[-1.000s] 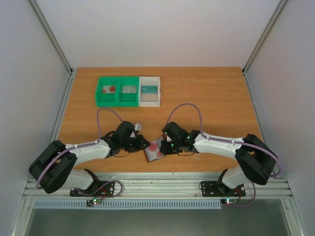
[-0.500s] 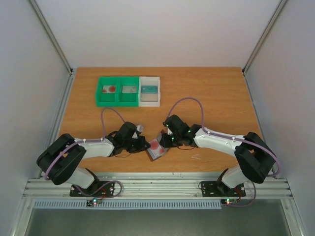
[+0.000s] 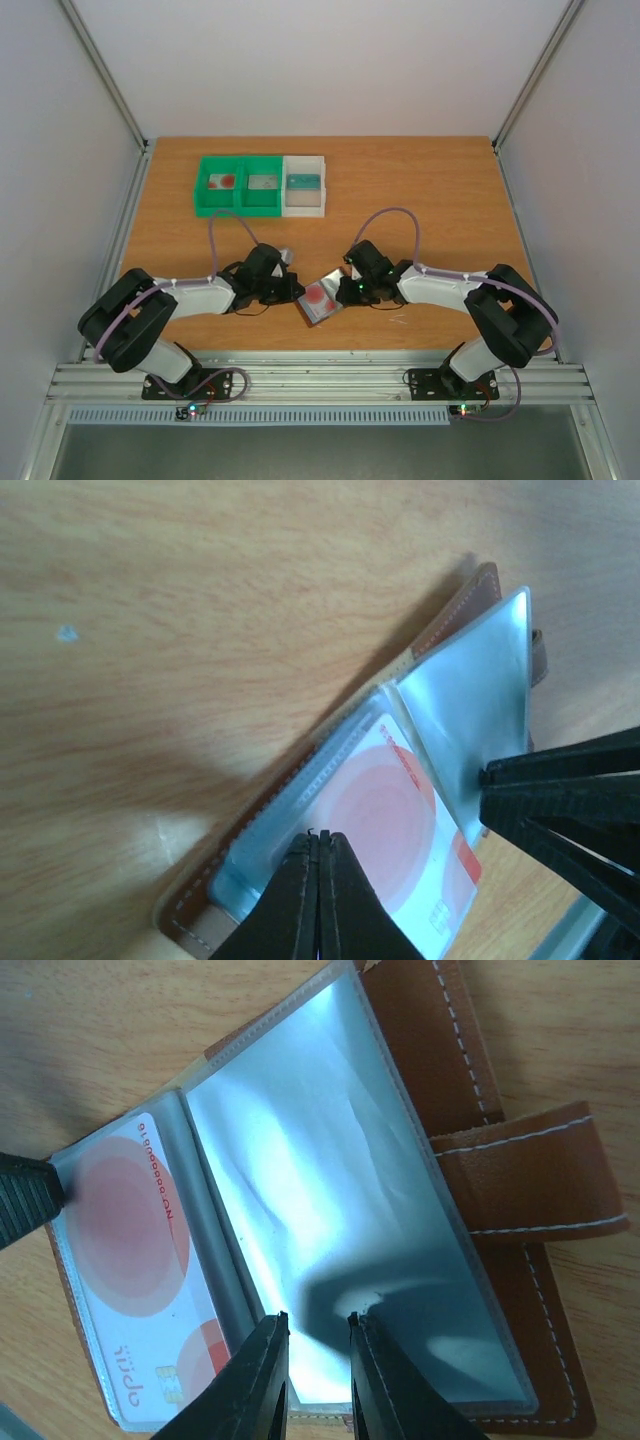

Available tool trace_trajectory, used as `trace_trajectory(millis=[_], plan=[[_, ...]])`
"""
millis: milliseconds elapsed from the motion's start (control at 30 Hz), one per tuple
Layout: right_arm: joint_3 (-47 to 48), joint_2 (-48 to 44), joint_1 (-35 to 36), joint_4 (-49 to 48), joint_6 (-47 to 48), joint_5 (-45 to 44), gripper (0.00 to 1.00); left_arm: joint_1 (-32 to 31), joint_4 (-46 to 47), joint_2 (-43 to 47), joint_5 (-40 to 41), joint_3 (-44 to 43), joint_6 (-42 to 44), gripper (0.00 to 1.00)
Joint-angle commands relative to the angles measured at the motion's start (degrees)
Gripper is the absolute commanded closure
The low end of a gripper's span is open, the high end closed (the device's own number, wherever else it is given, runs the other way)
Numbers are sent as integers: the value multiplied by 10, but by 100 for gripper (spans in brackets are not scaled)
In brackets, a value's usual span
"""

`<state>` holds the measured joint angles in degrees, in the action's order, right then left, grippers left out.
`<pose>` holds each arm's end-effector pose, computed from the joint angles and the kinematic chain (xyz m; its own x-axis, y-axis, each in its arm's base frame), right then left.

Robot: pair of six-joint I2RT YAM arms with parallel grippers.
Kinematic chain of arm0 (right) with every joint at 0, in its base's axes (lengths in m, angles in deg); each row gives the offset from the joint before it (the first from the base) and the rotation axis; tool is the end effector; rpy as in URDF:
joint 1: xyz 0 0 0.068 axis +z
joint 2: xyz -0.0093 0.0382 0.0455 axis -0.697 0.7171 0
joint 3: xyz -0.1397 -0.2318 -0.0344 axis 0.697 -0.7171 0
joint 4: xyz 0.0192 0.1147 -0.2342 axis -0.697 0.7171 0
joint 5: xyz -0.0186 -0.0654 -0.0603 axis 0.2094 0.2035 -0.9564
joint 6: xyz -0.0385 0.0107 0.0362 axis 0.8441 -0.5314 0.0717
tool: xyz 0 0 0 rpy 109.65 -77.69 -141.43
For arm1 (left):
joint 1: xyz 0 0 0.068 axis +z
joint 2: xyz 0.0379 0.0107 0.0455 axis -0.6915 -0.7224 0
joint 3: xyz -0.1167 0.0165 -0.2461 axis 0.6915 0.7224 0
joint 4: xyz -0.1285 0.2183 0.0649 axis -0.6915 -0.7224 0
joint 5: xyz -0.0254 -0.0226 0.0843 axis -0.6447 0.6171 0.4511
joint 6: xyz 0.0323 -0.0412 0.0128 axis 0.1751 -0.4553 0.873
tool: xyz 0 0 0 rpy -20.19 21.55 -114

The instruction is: Take the credit cards out of the card holder

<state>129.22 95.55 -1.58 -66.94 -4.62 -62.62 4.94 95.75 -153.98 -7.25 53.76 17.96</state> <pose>0.1926 0.1881 0.1381 -0.7649 -0.4853 -0.4235 -0.6191 0.7354 0.2755 0.1910 -0.1685 0.1248 -0.9538 -0.0977 -0.2842 0.1144 0.7566 -0.6438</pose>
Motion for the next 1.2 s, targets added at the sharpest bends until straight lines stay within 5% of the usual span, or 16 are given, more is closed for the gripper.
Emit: trace_trajectory(millis=[0, 267, 467, 733, 1167], plan=[[-49, 13, -2, -11, -41, 23, 81, 11, -70, -16, 54, -24, 39, 100], [-75, -23, 11, -60, -131, 85, 81, 45, -147, 9, 50, -69, 72, 99], [-67, -56, 12, -46, -142, 80, 80, 45, -196, 76, 19, -78, 63, 87], [-57, -20, 19, -67, -138, 105, 80, 36, -102, 118, -63, 5, -24, 79], [-9, -48, 76, -33, -159, 104, 78, 37, -26, 119, -58, 69, -46, 80]])
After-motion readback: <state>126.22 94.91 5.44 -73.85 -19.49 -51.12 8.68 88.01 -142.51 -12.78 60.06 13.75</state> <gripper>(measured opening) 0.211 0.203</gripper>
